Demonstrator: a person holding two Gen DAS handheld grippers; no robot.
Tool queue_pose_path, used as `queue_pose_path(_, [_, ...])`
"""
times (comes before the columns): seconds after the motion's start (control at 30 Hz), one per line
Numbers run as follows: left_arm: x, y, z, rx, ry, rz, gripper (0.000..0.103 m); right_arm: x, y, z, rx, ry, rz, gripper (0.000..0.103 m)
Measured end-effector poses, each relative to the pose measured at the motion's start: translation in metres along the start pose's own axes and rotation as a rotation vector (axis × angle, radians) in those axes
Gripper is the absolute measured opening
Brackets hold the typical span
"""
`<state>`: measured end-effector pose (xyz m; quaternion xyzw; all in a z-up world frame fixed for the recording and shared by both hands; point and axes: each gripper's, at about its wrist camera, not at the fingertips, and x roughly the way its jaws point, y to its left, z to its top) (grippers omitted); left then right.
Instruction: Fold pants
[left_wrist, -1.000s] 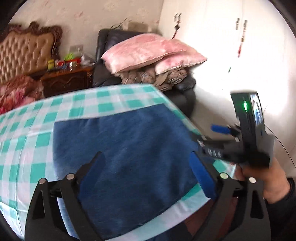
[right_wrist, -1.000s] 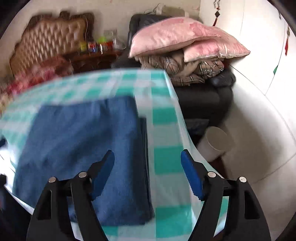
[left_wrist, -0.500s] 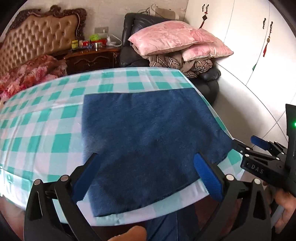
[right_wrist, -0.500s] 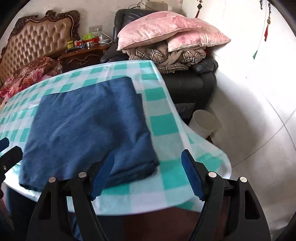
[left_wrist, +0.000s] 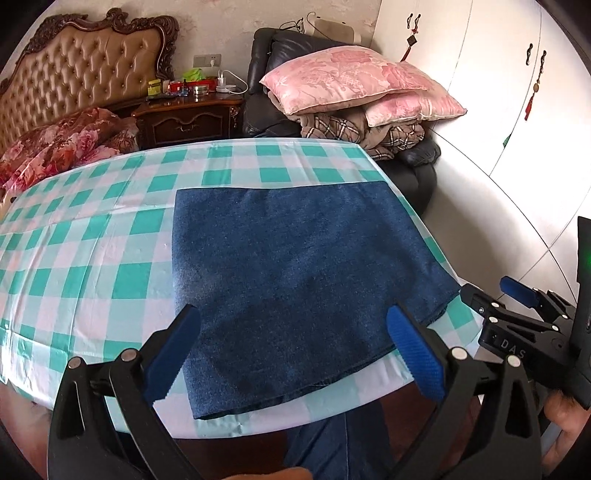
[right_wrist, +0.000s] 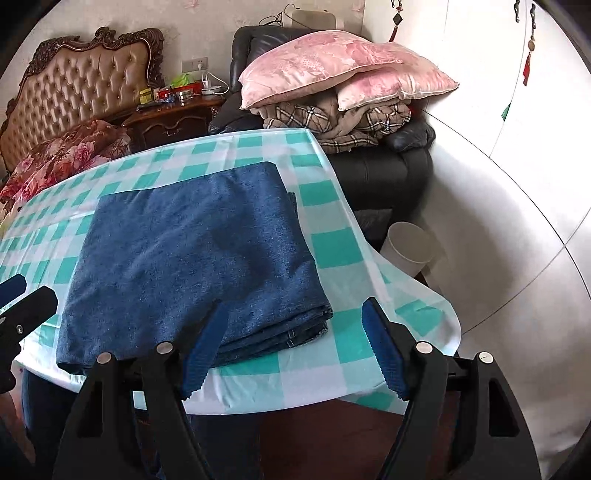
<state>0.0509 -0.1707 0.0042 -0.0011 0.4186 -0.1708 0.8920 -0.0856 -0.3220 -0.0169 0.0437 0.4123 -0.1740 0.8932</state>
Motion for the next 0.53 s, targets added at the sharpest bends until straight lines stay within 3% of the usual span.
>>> queue_pose_path(0.3, [-0.0048,-0.0021,0.0012,-0.006,-0.049,0.015,0.101,-0.0006,-0.0004,-0.0003,-0.001,0.003,0.003,0.071])
queue_pose_path(0.53, [0.0026,0.0030,0.0025,-0.043,0.010,-0.048,0.101,-0.0002,-0.0016,-0.0013,0.008,0.008,0.001,0.071])
